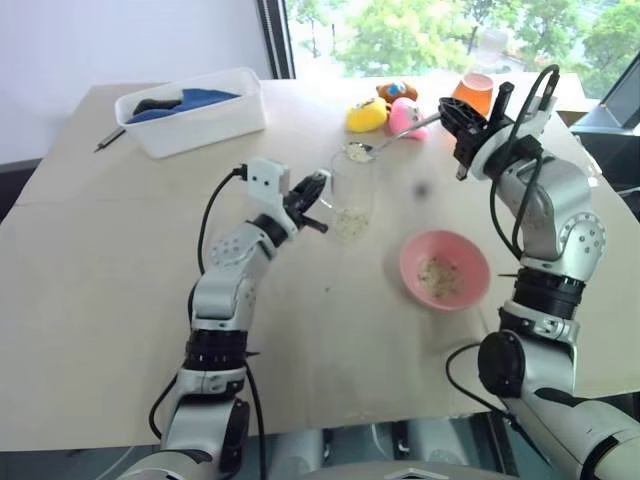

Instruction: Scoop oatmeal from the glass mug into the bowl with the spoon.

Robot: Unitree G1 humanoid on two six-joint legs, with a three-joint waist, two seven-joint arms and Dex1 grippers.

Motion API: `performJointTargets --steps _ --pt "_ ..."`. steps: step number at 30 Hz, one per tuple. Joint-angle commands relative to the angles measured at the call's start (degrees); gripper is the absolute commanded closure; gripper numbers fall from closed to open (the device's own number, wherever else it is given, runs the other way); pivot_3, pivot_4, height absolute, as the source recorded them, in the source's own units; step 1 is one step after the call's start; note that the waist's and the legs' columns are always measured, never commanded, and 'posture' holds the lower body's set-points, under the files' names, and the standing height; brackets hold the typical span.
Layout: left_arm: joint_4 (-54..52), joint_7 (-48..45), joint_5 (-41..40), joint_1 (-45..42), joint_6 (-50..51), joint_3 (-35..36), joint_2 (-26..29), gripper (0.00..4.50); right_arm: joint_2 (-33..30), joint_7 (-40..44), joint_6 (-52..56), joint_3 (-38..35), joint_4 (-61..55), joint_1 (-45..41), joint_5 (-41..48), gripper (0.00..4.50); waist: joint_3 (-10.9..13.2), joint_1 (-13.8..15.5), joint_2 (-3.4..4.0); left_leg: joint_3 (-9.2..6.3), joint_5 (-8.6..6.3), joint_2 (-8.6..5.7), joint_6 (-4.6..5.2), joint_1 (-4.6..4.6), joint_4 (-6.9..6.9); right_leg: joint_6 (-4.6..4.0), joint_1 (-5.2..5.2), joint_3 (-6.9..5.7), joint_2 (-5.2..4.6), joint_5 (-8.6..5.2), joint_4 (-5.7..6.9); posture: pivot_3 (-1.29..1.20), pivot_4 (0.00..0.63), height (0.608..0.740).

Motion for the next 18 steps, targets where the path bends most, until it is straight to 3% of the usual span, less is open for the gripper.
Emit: performJointTargets --steps 1,10,18 --pt "-0.74 -1.21 -0.27 -1.47 -2.26 -0.04 0.37 4.29 -2.02 -0.51 -1.29 0.03 -4.08 -0.25 4.73 4.5 0.0 0.02 0.0 0.0 0.0 0.0 0.0 0.0 0.0 0.0 0.0 0.0 0.0 0.0 0.0 0.0 0.15 0.74" --pt "2.29 -3.18 0.27 -2.28 -3.68 -0.77 1.05 4.29 -7.93 -2.91 -3.45 -0.89 -10.56 6.78 13.44 4.5 0.0 0.19 0.0 -0.01 0.0 0.0 0.0 -0.02 0.0 0.0 0.0 0.0 -0.01 0.0 -0.01 0.0 0.15 0.74" --pt "5.32 -5.1 0.7 -3.55 -4.73 -1.38 1.14 4.29 -10.17 -3.08 -2.6 -7.26 -18.24 16.31 13.82 4.5 0.0 0.53 0.0 -0.03 0.0 0.01 0.01 -0.02 0.0 0.0 0.0 0.05 -0.01 0.0 0.0 0.0 0.15 0.74"
